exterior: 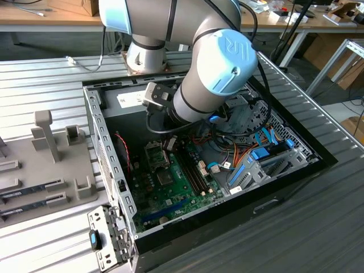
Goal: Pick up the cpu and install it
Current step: 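Close the cpu cover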
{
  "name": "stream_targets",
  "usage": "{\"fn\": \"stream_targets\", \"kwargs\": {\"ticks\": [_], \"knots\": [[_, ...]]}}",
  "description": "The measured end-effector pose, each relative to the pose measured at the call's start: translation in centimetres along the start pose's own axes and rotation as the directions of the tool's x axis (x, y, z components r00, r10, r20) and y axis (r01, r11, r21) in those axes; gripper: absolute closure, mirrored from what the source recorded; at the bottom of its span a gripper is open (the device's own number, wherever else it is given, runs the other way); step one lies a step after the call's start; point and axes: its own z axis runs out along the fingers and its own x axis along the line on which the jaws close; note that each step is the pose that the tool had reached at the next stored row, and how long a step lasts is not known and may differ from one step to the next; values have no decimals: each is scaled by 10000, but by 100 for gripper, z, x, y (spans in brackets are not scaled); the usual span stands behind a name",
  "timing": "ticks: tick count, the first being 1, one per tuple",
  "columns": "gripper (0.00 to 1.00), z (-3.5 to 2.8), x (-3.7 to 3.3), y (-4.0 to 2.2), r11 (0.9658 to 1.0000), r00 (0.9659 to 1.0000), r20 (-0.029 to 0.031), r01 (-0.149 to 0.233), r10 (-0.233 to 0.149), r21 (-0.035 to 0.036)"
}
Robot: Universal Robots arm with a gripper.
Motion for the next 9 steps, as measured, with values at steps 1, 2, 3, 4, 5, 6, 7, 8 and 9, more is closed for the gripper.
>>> {"fn": "stream_targets", "kwargs": {"ticks": [1,2,3,4,5,6,7,8,9], "knots": [[89,-3,4,-3,10000,10000,19,2,-2,-15],[89,-6,13,-10,10000,10000,40,2,-2,-29],[89,-13,28,-20,10000,10000,46,6,-6,-36],[89,-17,37,-26,10000,10000,50,10,-10,-40],[89,-23,47,-33,10000,10000,54,16,-16,-45],[89,-24,47,-32,10000,10000,65,15,-15,-55],[89,-23,45,-37,9999,9999,126,18,-17,-103],[89,-23,41,-41,9999,9998,177,15,-12,-150],[89,-24,40,-43,9998,9998,212,14,-10,-180]]}}
